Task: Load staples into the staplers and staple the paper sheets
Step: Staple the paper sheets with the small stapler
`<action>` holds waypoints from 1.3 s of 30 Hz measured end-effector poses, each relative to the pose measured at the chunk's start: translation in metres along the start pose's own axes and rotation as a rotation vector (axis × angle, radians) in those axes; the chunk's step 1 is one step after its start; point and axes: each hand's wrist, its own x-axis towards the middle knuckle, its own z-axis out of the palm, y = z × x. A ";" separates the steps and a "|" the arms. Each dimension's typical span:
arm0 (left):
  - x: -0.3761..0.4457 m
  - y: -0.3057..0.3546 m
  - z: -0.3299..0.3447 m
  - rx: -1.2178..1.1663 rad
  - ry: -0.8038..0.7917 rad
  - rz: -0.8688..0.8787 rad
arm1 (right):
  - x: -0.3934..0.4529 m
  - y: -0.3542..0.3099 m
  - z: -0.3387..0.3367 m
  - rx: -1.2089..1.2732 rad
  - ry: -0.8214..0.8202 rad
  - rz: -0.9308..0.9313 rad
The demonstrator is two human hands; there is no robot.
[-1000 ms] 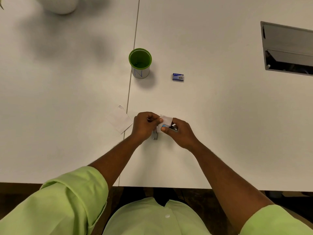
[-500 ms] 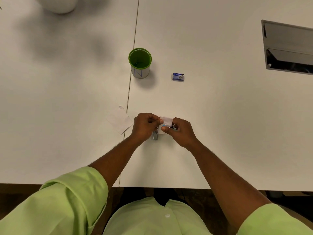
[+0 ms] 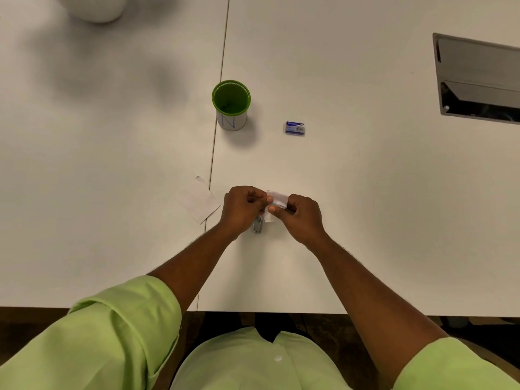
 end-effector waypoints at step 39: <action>0.000 -0.004 -0.009 -0.140 0.088 -0.229 | 0.006 0.055 -0.007 -0.265 0.231 0.132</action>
